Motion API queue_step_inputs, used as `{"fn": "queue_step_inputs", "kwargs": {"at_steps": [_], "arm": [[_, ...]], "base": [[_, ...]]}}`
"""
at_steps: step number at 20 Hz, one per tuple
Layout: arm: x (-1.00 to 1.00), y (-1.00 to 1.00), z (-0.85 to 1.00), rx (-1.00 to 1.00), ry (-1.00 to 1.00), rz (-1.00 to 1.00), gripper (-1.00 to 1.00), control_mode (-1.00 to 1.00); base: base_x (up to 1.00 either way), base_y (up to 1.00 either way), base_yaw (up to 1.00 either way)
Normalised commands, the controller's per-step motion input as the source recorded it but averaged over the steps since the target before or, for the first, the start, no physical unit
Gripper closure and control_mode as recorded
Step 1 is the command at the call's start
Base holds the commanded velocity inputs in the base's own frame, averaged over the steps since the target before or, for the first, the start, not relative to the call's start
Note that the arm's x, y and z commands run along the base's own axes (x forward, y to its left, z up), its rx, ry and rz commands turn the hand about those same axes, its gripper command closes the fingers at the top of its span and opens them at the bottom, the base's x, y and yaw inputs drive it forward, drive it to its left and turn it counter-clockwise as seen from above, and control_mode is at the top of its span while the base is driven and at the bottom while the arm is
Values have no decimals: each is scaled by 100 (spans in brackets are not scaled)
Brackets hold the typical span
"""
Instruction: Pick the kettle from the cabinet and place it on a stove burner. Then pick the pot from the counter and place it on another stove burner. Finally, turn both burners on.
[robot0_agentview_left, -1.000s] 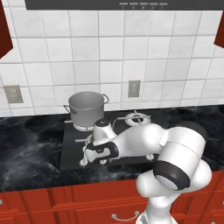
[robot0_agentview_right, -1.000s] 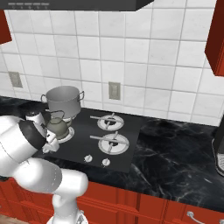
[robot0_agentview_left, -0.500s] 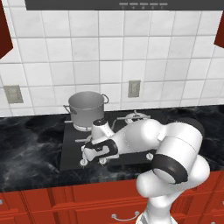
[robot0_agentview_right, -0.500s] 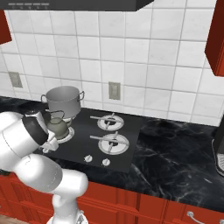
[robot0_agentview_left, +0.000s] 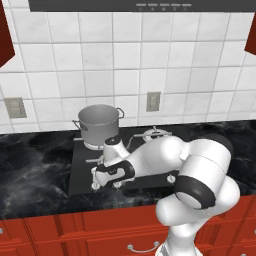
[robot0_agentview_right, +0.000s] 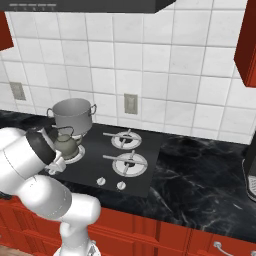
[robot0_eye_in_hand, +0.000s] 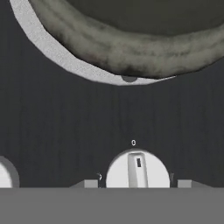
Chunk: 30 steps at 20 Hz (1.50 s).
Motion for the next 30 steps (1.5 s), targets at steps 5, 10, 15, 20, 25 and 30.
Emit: {"fn": "queue_step_inputs", "kwargs": {"at_steps": [5,10,15,20,25,30], "arm": [[-4,0,-26,0,-7,12,100,-100],[0,0,-28,0,-3,14,100,-100],[0,0,-30,0,-1,16,100,-100],[0,0,-32,0,-1,17,100,-100],[0,0,-32,0,-3,17,100,-100],[0,0,-34,0,-5,16,100,-100]], "base": [[0,0,0],[0,0,0],[0,0,0],[0,0,0],[0,0,0],[0,0,0]]}}
